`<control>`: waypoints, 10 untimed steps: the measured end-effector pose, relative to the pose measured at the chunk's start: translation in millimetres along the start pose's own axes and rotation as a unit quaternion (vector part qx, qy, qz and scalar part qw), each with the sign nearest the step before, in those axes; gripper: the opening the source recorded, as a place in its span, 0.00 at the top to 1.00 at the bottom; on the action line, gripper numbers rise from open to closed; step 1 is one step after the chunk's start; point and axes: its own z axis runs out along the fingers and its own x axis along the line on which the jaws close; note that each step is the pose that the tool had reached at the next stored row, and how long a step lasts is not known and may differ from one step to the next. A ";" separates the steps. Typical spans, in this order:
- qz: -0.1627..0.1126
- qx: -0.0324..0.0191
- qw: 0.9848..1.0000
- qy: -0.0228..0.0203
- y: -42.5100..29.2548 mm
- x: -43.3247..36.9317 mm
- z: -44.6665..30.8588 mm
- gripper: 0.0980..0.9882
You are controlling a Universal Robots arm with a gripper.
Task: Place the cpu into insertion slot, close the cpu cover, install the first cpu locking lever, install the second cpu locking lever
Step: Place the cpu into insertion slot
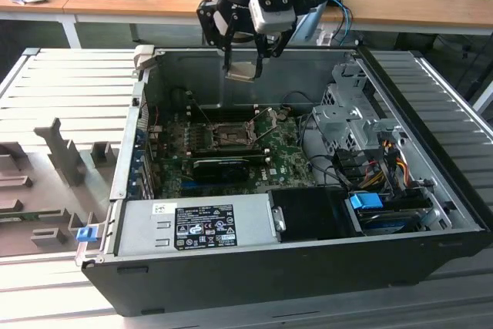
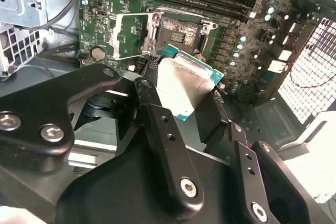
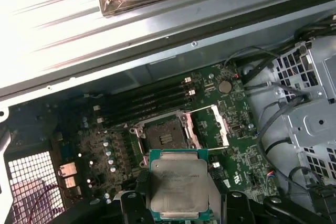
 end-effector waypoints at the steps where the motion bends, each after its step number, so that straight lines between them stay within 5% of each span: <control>1: 0.007 0.000 1.000 -0.001 0.0 0.0 0.0 0.52; 10: 0.030 -0.001 1.000 -0.003 0.0 0.0 0.5 0.52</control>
